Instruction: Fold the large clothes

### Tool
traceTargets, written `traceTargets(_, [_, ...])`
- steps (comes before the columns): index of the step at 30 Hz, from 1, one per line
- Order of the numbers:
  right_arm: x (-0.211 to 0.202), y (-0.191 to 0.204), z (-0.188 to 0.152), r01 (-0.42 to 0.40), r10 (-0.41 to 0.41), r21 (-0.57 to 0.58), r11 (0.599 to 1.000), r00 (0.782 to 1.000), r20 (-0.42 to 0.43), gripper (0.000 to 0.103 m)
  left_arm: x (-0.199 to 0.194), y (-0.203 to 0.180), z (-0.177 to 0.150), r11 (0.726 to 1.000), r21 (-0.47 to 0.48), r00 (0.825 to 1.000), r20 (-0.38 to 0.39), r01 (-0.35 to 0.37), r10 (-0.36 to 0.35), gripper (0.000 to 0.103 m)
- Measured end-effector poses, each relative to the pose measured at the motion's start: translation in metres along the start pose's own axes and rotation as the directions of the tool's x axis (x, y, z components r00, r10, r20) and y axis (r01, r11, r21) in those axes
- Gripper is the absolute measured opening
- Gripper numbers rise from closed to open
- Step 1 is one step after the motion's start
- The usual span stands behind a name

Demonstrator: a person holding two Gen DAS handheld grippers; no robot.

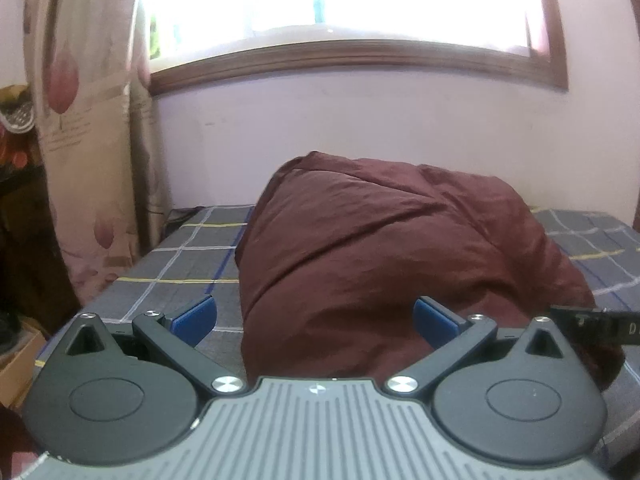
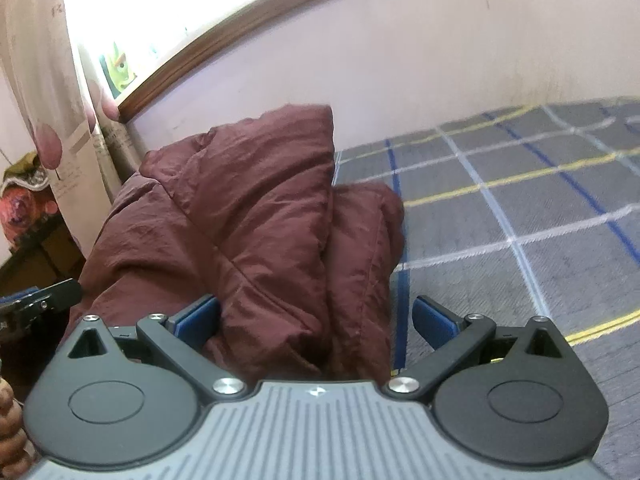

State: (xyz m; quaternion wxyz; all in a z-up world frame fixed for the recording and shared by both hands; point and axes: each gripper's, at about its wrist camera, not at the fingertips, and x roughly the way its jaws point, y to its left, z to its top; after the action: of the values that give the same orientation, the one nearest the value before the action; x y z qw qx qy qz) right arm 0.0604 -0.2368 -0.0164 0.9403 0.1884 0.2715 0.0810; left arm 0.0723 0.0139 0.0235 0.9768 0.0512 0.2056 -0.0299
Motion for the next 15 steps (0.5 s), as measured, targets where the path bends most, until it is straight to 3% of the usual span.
traceTargets(7, [-0.022,0.022,0.007,0.056,-0.049,-0.083,0.995,0.995,0.082,0.103,-0.004,-0.007,0.0,0.999,0.003,0.999,-0.009,-0.033,0.033,0.103])
traceTargets(12, [-0.035,0.046,0.011,0.194,-0.166,-0.197,0.961,0.975,0.149,0.103,-0.005,-0.01,-0.001,0.999,0.014,0.999,-0.015,-0.036,0.036,0.103])
traceTargets(15, [-0.042,0.059,0.009,0.201,-0.162,-0.227,0.953,0.97,0.181,0.103,-0.004,-0.011,-0.001,1.0,0.008,0.999,-0.029,-0.03,0.03,0.103])
